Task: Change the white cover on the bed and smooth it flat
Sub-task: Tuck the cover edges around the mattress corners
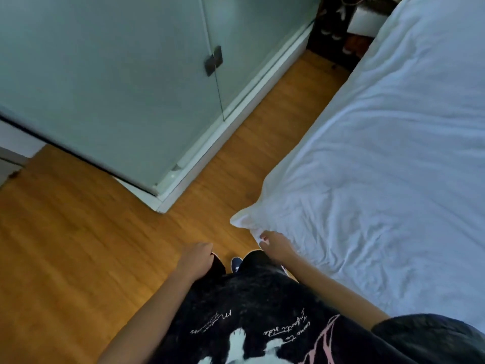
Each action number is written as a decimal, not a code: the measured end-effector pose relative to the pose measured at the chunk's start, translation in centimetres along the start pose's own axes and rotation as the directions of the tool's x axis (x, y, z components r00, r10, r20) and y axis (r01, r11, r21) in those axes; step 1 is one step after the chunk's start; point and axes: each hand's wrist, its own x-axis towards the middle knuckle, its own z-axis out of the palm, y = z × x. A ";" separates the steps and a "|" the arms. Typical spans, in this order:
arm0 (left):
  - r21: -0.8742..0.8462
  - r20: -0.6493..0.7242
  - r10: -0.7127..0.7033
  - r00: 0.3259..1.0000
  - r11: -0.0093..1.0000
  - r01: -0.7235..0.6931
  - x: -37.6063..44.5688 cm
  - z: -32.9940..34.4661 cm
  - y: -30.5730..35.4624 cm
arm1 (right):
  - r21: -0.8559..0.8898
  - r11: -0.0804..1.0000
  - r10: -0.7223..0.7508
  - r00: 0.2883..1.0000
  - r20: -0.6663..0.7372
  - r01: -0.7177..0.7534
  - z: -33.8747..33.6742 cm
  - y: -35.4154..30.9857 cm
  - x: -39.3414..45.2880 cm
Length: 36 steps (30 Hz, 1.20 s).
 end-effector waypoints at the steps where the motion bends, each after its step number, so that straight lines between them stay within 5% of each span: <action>1: 0.013 0.006 0.033 0.999 0.999 -0.033 1.8 -1.7 -0.9 | 0.009 1.000 0.007 1.000 -0.013 -0.007 -1.1 -1.2 1.2; 7: 0.099 0.044 0.203 0.978 0.973 -0.207 15.0 -12.3 -4.7 | 0.152 0.977 0.162 0.984 -0.074 -0.149 -6.9 -6.1 10.4; 17: 0.292 0.251 0.406 0.879 0.834 -0.469 33.3 -28.7 -4.2 | 0.502 0.789 0.493 0.853 -0.173 -0.354 -16.7 -11.2 18.1; 25: 0.363 0.312 0.408 0.858 0.783 -0.504 49.7 -39.2 5.8 | 0.651 0.632 0.617 0.781 -0.094 -0.421 -28.3 -6.8 27.1; 36: 0.329 0.237 0.428 0.872 0.809 -0.486 69.2 -56.1 24.8 | 0.695 0.574 0.662 0.744 -0.084 -0.433 -55.3 2.5 40.3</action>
